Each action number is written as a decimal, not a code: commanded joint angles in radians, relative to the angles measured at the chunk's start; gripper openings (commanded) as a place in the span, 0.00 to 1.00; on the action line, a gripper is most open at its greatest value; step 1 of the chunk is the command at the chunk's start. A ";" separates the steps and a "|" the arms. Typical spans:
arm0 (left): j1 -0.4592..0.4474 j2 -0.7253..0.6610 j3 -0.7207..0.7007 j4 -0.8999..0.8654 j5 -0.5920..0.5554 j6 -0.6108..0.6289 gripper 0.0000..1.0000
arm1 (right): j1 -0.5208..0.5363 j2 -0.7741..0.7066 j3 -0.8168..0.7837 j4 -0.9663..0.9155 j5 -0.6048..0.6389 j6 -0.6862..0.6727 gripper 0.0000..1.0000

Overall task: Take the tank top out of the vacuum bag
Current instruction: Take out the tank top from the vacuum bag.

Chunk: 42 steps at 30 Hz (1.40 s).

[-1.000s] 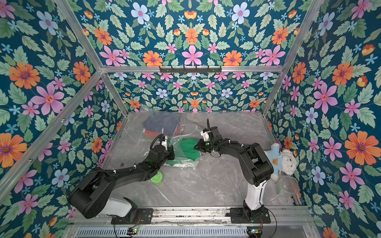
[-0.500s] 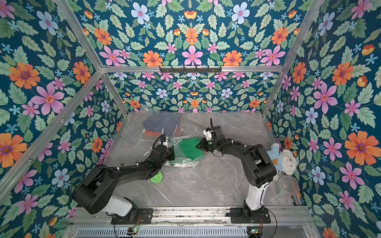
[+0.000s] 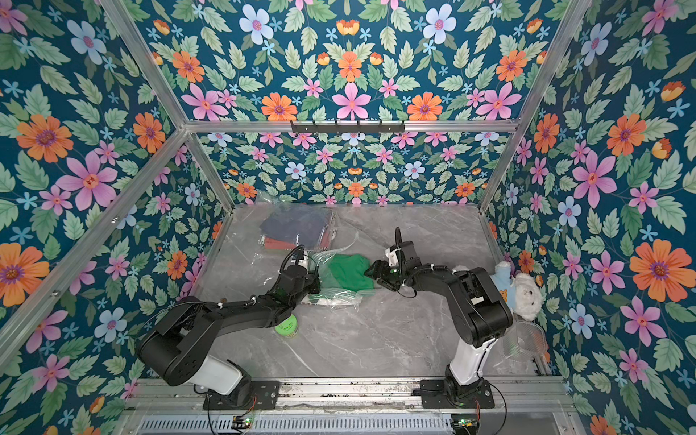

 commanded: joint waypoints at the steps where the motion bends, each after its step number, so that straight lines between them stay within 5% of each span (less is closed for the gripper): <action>1: 0.000 0.003 0.001 -0.011 -0.013 -0.007 0.00 | 0.000 -0.012 -0.057 0.150 -0.073 0.130 0.72; 10: 0.000 0.000 -0.002 -0.007 -0.009 -0.007 0.00 | 0.037 -0.032 -0.109 0.168 -0.135 0.160 0.62; 19: 0.000 -0.007 -0.007 -0.001 -0.005 -0.006 0.00 | 0.040 -0.010 -0.158 0.230 -0.199 0.234 0.77; 25: 0.000 0.000 -0.006 0.007 0.001 -0.007 0.00 | 0.059 0.053 -0.163 0.363 -0.232 0.320 0.79; 34: -0.001 -0.011 -0.011 0.001 -0.005 -0.006 0.00 | 0.058 0.067 -0.127 0.474 -0.233 0.388 0.47; 42: -0.002 -0.007 -0.008 0.006 0.000 -0.007 0.00 | 0.058 0.008 -0.102 0.435 -0.219 0.354 0.44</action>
